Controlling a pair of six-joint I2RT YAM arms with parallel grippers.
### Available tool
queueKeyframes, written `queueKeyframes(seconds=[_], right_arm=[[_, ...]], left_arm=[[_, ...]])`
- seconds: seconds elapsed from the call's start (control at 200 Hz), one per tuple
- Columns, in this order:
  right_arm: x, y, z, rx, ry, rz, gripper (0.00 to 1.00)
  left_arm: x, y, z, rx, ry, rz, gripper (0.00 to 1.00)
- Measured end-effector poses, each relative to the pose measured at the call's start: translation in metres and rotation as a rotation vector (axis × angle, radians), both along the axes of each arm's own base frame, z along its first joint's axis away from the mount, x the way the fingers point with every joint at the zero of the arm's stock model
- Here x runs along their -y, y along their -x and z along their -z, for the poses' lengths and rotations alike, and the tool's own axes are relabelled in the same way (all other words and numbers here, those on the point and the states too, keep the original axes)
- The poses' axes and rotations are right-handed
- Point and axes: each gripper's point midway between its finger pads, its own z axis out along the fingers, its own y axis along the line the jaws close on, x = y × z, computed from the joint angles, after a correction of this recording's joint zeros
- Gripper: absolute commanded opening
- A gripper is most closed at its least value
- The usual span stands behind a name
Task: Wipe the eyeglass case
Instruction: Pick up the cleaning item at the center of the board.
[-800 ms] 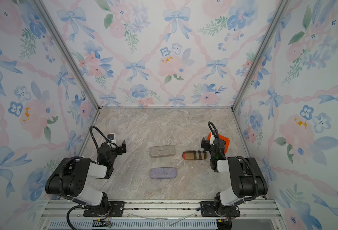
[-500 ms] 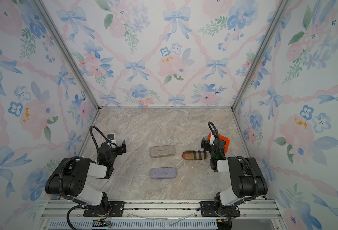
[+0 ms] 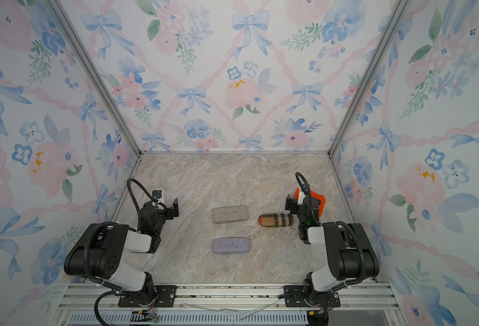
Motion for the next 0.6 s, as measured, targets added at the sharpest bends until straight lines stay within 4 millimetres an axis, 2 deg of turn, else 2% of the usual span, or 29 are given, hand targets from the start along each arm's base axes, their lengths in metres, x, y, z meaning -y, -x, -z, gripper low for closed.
queueKeyframes(seconds=[0.48, 0.595], right_arm=[[-0.0004, 0.0, 0.0, 0.0, 0.002, 0.001, 0.96], [-0.0032, 0.0016, 0.0001, -0.013, 0.001, -0.011, 0.96]], left_arm=[[0.0011, -0.0002, 0.0003, -0.002, 0.002, 0.006, 0.98], [0.0005, -0.0093, -0.0033, -0.039, 0.002, 0.0, 0.98]])
